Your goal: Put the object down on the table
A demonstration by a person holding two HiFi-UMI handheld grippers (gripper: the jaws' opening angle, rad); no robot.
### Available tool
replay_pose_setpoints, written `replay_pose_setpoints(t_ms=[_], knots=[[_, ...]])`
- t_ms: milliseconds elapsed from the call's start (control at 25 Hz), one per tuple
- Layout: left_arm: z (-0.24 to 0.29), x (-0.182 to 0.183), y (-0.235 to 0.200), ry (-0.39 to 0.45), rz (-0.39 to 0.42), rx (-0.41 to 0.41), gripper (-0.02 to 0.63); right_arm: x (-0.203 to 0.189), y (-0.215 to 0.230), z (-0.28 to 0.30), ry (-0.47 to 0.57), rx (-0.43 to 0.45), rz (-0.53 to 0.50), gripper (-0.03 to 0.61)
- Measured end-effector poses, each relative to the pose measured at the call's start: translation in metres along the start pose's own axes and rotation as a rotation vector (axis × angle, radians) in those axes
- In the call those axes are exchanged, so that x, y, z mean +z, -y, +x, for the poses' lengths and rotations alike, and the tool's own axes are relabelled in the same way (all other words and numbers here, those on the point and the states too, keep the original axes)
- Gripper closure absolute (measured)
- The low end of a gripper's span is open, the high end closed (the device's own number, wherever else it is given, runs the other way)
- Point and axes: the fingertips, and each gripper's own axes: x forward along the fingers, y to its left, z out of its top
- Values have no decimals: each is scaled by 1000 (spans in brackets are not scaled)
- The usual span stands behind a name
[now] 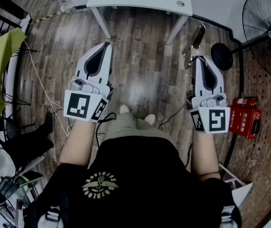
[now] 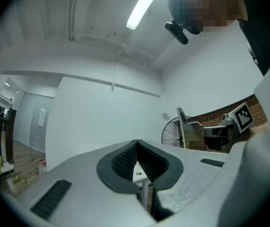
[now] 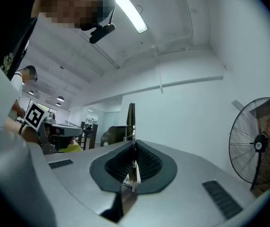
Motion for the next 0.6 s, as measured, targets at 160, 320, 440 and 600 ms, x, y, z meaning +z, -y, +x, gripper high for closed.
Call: replay_pose_setpoints(t_ms=[160, 320, 440, 600], knots=[[-5, 2, -2, -9, -14, 6, 607, 0, -5, -2, -17, 3, 17, 577], [-2, 13, -24, 11, 2, 4, 607, 5, -10, 8, -1, -25, 26, 577], [1, 17, -51, 20, 9, 1, 607, 6, -23, 24, 1, -46, 15, 577], [3, 14, -87, 24, 12, -14, 607, 10, -42, 44, 10, -80, 25, 577]])
